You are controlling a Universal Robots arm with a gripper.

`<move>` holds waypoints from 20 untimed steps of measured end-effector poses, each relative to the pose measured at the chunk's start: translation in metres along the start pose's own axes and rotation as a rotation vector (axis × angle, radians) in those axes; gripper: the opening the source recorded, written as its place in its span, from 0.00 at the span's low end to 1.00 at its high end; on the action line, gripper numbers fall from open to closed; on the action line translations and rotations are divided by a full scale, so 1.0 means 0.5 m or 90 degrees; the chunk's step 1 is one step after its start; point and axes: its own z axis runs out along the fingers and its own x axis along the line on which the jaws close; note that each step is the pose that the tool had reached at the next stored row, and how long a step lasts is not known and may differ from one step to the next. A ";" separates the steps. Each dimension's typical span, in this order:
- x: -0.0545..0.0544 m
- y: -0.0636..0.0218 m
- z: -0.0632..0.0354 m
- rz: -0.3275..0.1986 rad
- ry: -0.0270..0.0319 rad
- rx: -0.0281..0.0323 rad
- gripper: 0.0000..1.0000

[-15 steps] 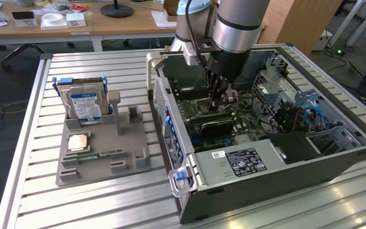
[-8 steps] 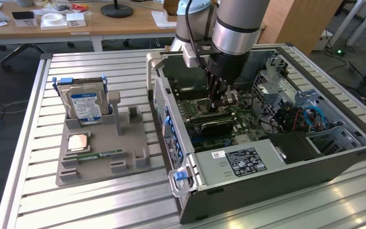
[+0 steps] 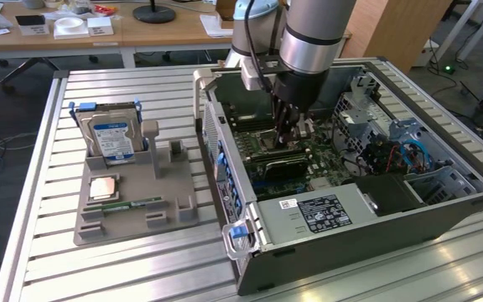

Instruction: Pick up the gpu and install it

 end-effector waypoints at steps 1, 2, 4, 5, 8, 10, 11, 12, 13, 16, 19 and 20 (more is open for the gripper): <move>0.000 0.000 0.002 0.000 0.0000 0.0000 0.11; 0.000 0.000 0.005 0.000 0.0000 0.0000 0.11; 0.000 0.000 0.010 0.000 0.0000 0.0000 0.11; 0.000 0.000 0.013 0.000 0.0000 0.0000 0.11; 0.001 0.000 0.020 0.000 0.0001 0.0000 0.11; 0.001 0.000 0.021 0.000 0.0002 -0.0001 0.11; 0.001 0.000 0.021 0.000 0.0003 -0.0001 0.11; 0.001 0.000 0.022 0.000 0.0000 -0.0001 0.11; 0.002 0.000 0.022 0.000 -0.0001 0.0000 0.11; 0.004 0.000 0.023 0.000 -0.0001 0.0001 0.11; 0.004 0.000 0.030 0.000 0.0001 0.0000 0.11; 0.004 0.000 0.032 0.000 0.0000 0.0000 0.11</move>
